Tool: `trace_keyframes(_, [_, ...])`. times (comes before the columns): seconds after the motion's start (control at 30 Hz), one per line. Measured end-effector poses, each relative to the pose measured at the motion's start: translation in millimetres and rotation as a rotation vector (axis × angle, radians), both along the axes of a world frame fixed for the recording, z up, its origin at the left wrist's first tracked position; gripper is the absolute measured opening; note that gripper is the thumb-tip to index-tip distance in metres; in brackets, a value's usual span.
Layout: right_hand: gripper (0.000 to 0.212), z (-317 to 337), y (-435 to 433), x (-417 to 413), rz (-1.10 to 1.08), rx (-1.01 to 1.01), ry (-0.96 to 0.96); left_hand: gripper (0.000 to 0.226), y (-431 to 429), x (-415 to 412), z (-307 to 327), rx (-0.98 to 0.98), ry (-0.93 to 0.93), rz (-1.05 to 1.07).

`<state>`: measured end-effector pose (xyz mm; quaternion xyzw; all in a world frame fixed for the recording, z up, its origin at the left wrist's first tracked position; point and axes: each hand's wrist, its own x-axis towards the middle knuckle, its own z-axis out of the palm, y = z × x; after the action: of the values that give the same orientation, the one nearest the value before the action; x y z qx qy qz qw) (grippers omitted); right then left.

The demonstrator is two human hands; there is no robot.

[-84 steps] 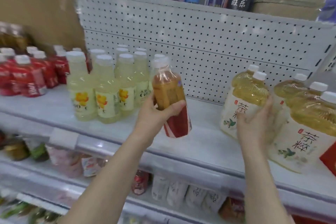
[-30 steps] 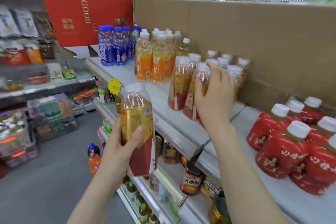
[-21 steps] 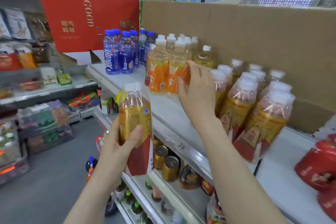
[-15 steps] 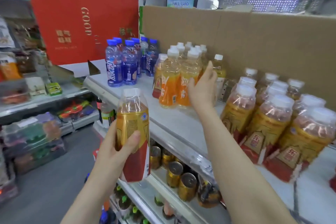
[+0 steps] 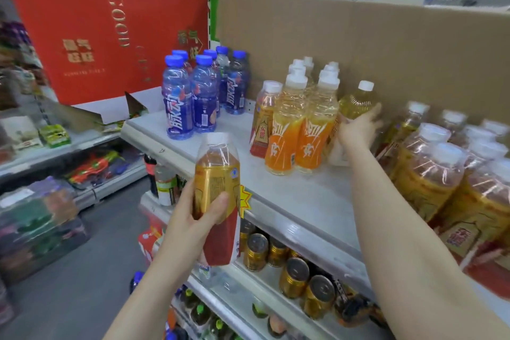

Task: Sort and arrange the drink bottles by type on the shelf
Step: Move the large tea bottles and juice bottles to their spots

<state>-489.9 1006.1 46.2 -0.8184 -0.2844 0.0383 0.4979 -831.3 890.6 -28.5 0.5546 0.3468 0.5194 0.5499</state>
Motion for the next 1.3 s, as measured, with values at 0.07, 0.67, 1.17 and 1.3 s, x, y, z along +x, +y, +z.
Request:
trace_keyframes(0.07, [0.089, 5, -17, -13, 0.008, -0.061, -0.051, 0.063, 8, 6, -1, -0.006, -0.014, -0.021])
trace_keyframes(0.67, [0.094, -19, -133, -105, 0.13, 0.081, -0.317, 0.048, 42, 39, 3, -0.074, -0.158, -0.052])
trace_keyframes(1.17, [0.061, 42, 80, -203, 0.134, -0.465, -0.711, 0.055, 109, -73, 1, 0.037, -0.068, -0.113])
trace_keyframes(1.3, [0.038, 39, 81, -215, 0.103, -0.257, -0.811, 0.046, 125, -96, -2, 0.01, -0.064, -0.116])
